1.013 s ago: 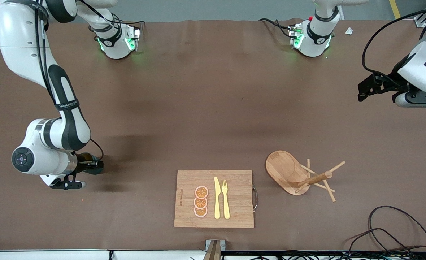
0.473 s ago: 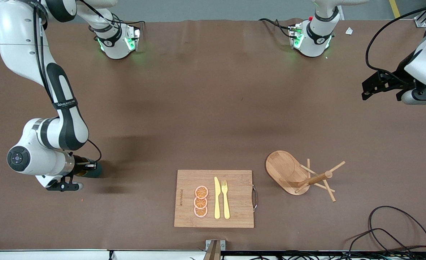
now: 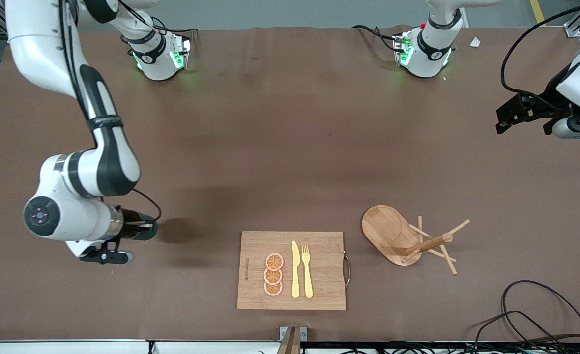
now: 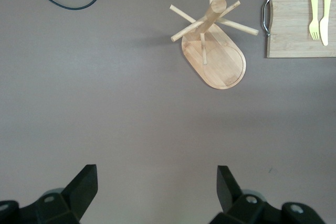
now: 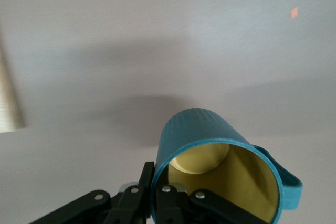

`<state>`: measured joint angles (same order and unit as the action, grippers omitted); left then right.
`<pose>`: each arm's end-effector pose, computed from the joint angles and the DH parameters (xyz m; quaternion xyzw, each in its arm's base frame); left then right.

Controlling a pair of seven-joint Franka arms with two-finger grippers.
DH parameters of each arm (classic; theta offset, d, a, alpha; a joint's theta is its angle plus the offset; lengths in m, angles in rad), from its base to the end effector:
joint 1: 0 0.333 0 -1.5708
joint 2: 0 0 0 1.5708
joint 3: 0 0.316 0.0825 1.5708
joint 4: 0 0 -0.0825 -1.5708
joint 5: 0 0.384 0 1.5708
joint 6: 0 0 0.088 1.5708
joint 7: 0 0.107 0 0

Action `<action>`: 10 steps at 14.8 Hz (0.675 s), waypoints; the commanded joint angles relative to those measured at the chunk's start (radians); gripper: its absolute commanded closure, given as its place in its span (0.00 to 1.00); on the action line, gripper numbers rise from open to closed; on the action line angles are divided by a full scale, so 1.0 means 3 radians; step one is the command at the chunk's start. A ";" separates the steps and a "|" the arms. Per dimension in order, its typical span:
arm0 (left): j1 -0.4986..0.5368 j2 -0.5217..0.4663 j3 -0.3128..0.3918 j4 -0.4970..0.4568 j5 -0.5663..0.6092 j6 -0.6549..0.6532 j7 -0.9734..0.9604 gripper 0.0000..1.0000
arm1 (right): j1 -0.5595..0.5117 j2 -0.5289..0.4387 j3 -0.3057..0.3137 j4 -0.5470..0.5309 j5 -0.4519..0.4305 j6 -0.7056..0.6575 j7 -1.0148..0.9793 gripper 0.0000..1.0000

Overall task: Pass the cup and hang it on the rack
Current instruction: 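Carry the teal mug toward the table middle while the left gripper approaches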

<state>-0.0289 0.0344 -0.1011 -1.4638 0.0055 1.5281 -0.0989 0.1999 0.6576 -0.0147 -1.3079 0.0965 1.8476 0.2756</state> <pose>0.5569 -0.0710 0.6519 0.9998 -0.0153 0.0151 0.0007 0.7054 0.1422 0.3449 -0.9956 0.0597 0.0666 0.0265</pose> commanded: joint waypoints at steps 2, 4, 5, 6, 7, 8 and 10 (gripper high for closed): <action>0.0009 -0.0028 -0.0006 0.0012 0.0002 -0.0042 0.0008 0.00 | 0.0473 0.0001 0.0171 0.0202 -0.0005 -0.0033 0.0975 1.00; 0.0009 -0.0012 -0.0006 0.0007 0.0002 -0.0042 0.0007 0.00 | 0.0738 0.0052 0.0197 0.0289 0.0000 0.0134 0.1518 1.00; 0.0009 -0.0012 -0.0006 0.0001 -0.0003 -0.0047 0.0008 0.00 | 0.0881 0.0063 0.0197 0.0285 0.0056 0.0303 0.1713 1.00; 0.0009 -0.0012 -0.0006 0.0001 -0.0023 -0.0047 0.0013 0.00 | 0.1004 0.0103 0.0192 0.0285 0.0173 0.0466 0.1932 1.00; 0.0009 -0.0012 -0.0006 0.0001 -0.0029 -0.0052 0.0008 0.00 | 0.1168 0.0175 0.0192 0.0290 0.0255 0.0660 0.2162 1.00; 0.0009 -0.0007 -0.0006 0.0001 -0.0029 -0.0067 0.0008 0.00 | 0.1341 0.0246 0.0192 0.0290 0.0271 0.0900 0.2377 1.00; 0.0009 0.0008 -0.0006 -0.0009 -0.0023 -0.0072 0.0002 0.00 | 0.1608 0.0430 0.0192 0.0305 0.0277 0.1315 0.2553 1.00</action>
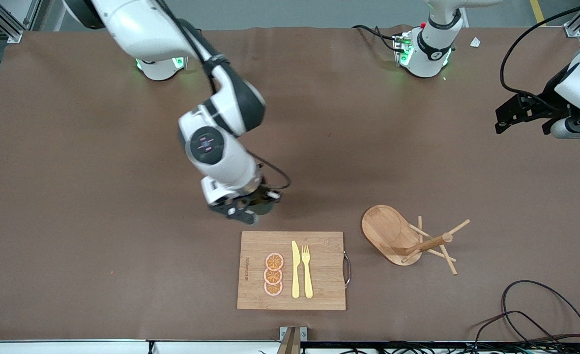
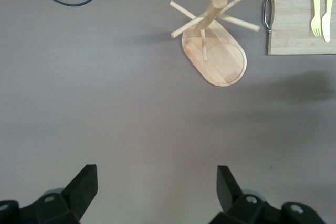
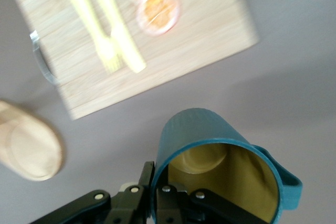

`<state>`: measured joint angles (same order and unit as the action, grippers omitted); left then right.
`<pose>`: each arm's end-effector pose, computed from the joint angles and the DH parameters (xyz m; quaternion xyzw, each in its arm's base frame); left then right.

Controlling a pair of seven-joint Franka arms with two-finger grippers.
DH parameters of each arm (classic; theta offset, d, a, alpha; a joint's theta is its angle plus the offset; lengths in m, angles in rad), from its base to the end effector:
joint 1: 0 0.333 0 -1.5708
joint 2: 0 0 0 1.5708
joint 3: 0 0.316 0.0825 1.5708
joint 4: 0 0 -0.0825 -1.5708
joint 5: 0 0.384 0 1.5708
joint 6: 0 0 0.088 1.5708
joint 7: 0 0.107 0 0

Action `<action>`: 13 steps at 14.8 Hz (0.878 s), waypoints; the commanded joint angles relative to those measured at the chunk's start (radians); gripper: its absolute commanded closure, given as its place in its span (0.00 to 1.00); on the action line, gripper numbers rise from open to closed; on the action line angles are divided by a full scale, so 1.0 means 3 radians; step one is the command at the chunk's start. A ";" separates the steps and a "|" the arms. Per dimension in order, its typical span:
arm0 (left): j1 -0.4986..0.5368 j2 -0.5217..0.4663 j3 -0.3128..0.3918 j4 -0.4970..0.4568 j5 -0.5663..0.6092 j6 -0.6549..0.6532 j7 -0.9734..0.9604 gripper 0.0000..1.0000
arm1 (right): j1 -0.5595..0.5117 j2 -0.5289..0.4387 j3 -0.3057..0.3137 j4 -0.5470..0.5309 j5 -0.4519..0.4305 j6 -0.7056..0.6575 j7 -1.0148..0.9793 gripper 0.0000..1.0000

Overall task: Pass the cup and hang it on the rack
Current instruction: 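Carry the teal mug toward the table middle while the left gripper approaches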

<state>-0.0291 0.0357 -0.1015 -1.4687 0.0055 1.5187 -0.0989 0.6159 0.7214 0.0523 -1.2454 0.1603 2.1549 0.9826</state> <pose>0.5563 -0.0713 0.6480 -0.9999 0.0156 -0.0073 0.0001 0.6018 0.4697 0.3563 -0.9713 0.2003 0.0004 0.1281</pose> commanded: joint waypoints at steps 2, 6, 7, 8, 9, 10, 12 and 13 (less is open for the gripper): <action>0.0010 0.0034 -0.0004 -0.0003 -0.0018 -0.0041 0.0002 0.00 | 0.0406 0.0467 -0.0026 0.0386 0.0074 0.0395 0.0318 1.00; -0.0015 0.0086 -0.0004 -0.0008 -0.0003 -0.0041 -0.0008 0.00 | 0.0667 0.0903 -0.0026 0.0751 0.0074 0.0911 0.0590 1.00; -0.0036 0.0106 -0.0014 -0.0008 -0.0003 -0.0041 -0.0053 0.00 | 0.0683 0.0919 -0.0026 0.0751 0.0074 0.0927 0.0585 1.00; -0.0051 0.0147 -0.0040 -0.0008 0.0002 -0.0041 -0.0145 0.00 | 0.0708 0.0919 -0.0026 0.0751 0.0074 0.0927 0.0590 0.98; -0.0066 0.0198 -0.0055 -0.0003 -0.0008 -0.0036 -0.0267 0.00 | 0.0728 0.0919 -0.0031 0.0746 0.0069 0.0927 0.0601 0.96; -0.0117 0.0239 -0.0096 0.0012 0.0002 -0.0031 -0.0390 0.00 | 0.0734 0.0919 -0.0031 0.0746 0.0069 0.0922 0.0601 0.89; -0.0209 0.0315 -0.0112 0.0017 0.0007 -0.0005 -0.0620 0.00 | 0.0729 0.0904 -0.0036 0.0741 0.0059 0.0906 0.0590 0.66; -0.0260 0.0346 -0.0112 0.0018 0.0007 0.0010 -0.0702 0.00 | 0.0719 0.0888 -0.0052 0.0741 0.0054 0.0886 0.0590 0.46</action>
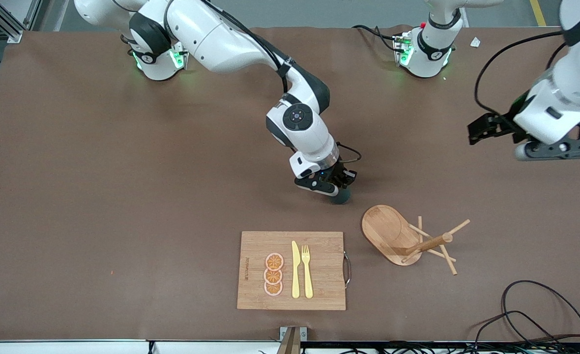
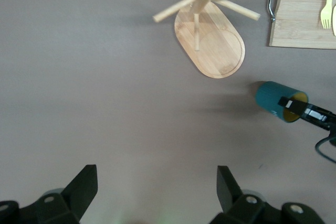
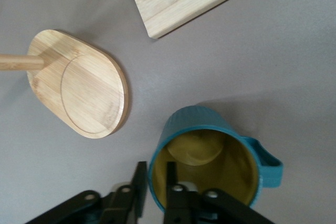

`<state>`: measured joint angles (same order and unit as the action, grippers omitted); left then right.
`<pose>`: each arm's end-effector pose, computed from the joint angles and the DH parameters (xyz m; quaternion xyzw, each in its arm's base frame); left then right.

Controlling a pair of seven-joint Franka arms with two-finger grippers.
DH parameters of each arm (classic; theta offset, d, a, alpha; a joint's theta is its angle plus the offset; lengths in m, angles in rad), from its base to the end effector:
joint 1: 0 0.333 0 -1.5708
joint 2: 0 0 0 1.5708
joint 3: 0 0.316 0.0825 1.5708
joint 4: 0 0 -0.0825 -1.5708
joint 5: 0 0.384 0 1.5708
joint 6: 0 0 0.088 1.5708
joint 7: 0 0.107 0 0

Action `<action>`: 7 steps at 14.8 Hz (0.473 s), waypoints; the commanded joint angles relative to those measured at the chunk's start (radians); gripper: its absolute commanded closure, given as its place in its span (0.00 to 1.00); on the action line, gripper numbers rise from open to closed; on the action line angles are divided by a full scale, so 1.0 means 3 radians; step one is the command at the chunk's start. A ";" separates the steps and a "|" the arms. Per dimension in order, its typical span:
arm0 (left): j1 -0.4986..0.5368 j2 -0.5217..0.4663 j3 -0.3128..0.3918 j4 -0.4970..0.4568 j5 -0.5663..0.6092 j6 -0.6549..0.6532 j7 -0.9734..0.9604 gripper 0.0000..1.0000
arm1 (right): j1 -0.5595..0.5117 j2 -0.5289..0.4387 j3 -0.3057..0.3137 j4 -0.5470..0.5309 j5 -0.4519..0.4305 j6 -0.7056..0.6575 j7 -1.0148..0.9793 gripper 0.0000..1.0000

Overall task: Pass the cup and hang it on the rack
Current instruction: 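Carry the teal mug toward the table middle while the left gripper approaches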

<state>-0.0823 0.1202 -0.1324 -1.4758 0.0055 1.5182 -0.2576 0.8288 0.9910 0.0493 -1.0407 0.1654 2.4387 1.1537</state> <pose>0.5726 -0.1194 0.5967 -0.9990 -0.0216 0.0385 0.0039 0.5313 0.6159 0.2773 -0.9555 0.1990 -0.0357 0.2150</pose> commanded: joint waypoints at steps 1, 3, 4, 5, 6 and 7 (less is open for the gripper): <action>-0.0124 0.0100 -0.0009 0.0041 0.0007 0.0017 -0.0225 0.00 | -0.0027 -0.0061 -0.0036 0.0063 0.0037 -0.0121 0.0015 0.40; -0.0196 0.0131 -0.0009 0.0041 0.0007 0.0103 -0.0312 0.00 | -0.0134 -0.0194 -0.0047 0.0058 0.0037 -0.0396 0.0005 0.20; -0.0206 0.0156 -0.0014 0.0041 0.0007 0.0149 -0.0403 0.00 | -0.0241 -0.0280 -0.0052 0.0063 0.0027 -0.0524 -0.0015 0.00; -0.0227 0.0177 -0.0019 0.0041 0.0007 0.0190 -0.0516 0.00 | -0.0343 -0.0347 -0.0047 0.0063 0.0032 -0.0591 -0.0122 0.00; -0.0313 0.0208 -0.0019 0.0036 0.0012 0.0241 -0.0659 0.00 | -0.0481 -0.0398 -0.0052 0.0058 0.0037 -0.0688 -0.0295 0.00; -0.0385 0.0248 -0.0014 0.0036 0.0012 0.0272 -0.0817 0.00 | -0.0685 -0.0480 -0.0047 0.0063 0.0042 -0.0897 -0.0454 0.00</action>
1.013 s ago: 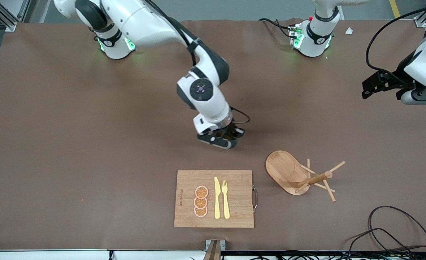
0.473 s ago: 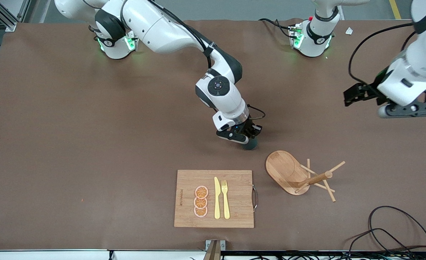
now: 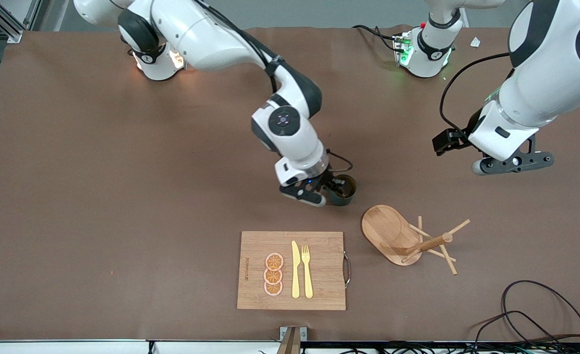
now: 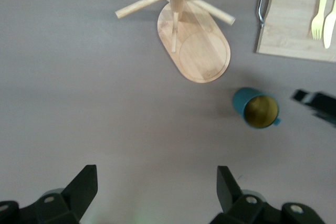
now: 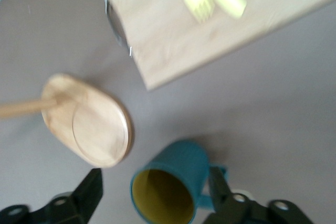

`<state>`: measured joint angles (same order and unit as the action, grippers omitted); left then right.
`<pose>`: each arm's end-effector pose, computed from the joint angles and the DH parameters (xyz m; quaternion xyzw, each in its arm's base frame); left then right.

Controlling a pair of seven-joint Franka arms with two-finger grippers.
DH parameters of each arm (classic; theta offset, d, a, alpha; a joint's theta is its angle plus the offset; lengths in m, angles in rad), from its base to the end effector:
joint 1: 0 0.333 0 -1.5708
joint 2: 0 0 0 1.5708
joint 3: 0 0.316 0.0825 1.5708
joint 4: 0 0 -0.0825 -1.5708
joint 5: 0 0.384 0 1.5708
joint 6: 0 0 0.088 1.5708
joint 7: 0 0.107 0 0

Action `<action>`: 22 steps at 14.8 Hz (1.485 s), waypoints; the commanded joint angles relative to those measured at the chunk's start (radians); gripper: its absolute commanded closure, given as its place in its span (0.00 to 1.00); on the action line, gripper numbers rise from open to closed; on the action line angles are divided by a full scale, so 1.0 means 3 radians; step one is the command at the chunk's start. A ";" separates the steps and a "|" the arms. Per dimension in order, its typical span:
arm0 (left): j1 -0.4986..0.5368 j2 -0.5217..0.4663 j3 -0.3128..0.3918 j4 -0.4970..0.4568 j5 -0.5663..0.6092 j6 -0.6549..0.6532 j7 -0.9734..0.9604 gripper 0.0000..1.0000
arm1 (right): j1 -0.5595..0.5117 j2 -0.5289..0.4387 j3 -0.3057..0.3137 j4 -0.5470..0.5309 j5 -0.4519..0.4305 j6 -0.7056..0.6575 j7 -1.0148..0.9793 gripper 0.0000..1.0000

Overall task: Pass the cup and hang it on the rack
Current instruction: 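Carry the teal mug toward the table middle while the left gripper approaches, then set the mug down, release it, and withdraw the right gripper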

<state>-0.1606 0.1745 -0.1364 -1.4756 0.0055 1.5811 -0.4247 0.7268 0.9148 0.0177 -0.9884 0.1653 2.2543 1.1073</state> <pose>0.5811 -0.1701 0.5698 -0.9973 -0.0643 0.0347 0.0034 0.5967 0.5481 0.3433 -0.9564 0.2209 -0.0420 0.1863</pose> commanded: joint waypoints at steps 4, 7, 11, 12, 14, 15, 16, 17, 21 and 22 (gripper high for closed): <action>-0.0481 0.0302 -0.0005 0.0030 0.0139 0.0461 -0.1087 0.00 | -0.0928 -0.0563 -0.0013 -0.0116 -0.0095 -0.1055 -0.1407 0.00; -0.0869 0.0608 -0.0005 0.0041 0.0578 0.0722 -0.1859 0.00 | -0.1322 -0.0844 -0.0105 -0.0279 -0.0269 -0.1383 -0.1727 0.00; -0.1376 0.1110 0.0010 0.0061 0.1105 0.1166 -0.3132 0.00 | -0.1843 -0.1233 -0.0110 -0.0596 -0.0464 -0.1434 -0.2630 0.00; -0.1427 0.1217 0.0000 0.0102 0.1248 0.1218 -0.3424 0.00 | -0.1987 -0.1350 -0.0105 -0.0698 -0.0464 -0.1440 -0.2855 0.00; -0.1672 0.1503 0.0020 0.0153 0.1458 0.1244 -0.3839 0.00 | -0.2212 -0.1641 -0.0105 -0.0984 -0.0459 -0.1440 -0.3290 0.00; -0.1790 0.1687 0.0050 0.0229 0.1636 0.1290 -0.4043 0.00 | -0.2299 -0.1754 -0.0105 -0.1102 -0.0459 -0.1440 -0.3444 0.00; -0.1862 0.1830 0.0061 0.0316 0.1805 0.1285 -0.4298 0.00 | -0.2366 -0.1882 -0.0105 -0.1229 -0.0459 -0.1440 -0.3547 0.00; -0.1873 0.1913 0.0061 0.0332 0.1888 0.1285 -0.4544 0.00 | -0.2407 -0.2015 -0.0105 -0.1362 -0.0454 -0.1440 -0.3609 0.00; -0.2031 0.2158 0.0066 0.0291 0.2195 0.1234 -0.5203 0.00 | -0.2443 -0.2623 -0.0110 -0.2011 -0.0469 -0.1470 -0.3625 0.00; -0.2036 0.2189 0.0066 0.0266 0.2256 0.1229 -0.5413 0.00 | -0.2443 -0.2731 -0.0110 -0.2129 -0.0469 -0.1465 -0.3620 0.00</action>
<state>-0.7561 0.8021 -0.1284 -1.4209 0.6378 1.9732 -1.9503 0.0026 0.2316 -0.0296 -1.4561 0.0385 1.7883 0.0284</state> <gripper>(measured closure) 0.000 0.000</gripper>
